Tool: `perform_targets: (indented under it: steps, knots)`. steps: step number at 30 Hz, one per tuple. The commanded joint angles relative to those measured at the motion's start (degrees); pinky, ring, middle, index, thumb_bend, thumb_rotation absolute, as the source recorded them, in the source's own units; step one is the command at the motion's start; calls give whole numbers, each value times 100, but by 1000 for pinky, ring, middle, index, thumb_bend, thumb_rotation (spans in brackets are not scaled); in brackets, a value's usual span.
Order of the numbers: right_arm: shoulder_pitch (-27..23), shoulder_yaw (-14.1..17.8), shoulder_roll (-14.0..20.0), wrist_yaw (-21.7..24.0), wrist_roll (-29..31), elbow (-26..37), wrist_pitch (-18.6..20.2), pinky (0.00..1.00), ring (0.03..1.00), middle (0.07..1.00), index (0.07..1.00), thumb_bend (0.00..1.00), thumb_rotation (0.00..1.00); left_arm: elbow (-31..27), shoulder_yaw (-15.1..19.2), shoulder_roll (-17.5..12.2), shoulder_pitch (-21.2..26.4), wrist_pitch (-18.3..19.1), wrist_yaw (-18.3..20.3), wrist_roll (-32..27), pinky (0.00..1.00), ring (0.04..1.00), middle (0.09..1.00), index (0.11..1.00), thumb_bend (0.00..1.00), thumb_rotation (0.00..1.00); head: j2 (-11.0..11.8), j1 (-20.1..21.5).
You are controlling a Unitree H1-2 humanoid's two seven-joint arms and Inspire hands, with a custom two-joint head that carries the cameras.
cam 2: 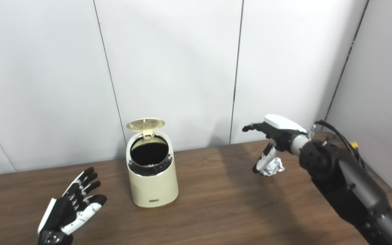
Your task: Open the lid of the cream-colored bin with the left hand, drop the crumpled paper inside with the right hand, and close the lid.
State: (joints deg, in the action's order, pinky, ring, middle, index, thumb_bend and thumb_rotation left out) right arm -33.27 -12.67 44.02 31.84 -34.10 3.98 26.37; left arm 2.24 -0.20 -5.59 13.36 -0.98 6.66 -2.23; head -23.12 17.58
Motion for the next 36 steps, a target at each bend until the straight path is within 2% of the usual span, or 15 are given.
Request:
perform_targets:
  steps: [1, 5, 14, 19, 24, 32, 36]
  knots:
    - [-327, -62, 150, 1, -164, -179, -129, 742, 896, 914, 860, 868, 75, -121, 45, -73, 243, -134, -94, 109, 713, 862, 907, 957, 708, 320, 0, 24]
    - [-469, -218, 73, -136, -290, -580, -384, 796, 890, 906, 857, 877, 111, -89, 50, -111, 262, -144, -115, 204, 694, 848, 893, 946, 698, 325, -1, 68]
    - [-705, -348, -104, -256, -535, -1239, -534, 742, 896, 910, 857, 875, 127, -92, 27, -103, 240, -147, -114, 225, 718, 859, 892, 942, 710, 283, -22, 73]
    - [-804, -430, -175, -297, -522, -1762, -710, 788, 930, 938, 857, 883, 118, -74, 25, -100, 235, -152, -91, 196, 734, 866, 898, 943, 692, 264, -31, 53]
    - [-880, -546, -251, -314, -619, -2140, -786, 743, 921, 946, 857, 858, 120, -93, 34, -93, 221, -141, -44, 113, 741, 874, 904, 947, 690, 262, -41, 57]
    - [-974, -775, -296, -319, -749, -2616, -852, 719, 896, 936, 854, 822, 123, -147, 4, -124, 190, -129, -46, 162, 742, 872, 902, 950, 672, 264, -98, 67]
    - [-946, -805, -283, -286, -756, -2619, -870, 728, 889, 927, 838, 847, 138, -166, 10, -137, 178, -111, -34, 141, 738, 867, 899, 951, 663, 263, -115, 71]
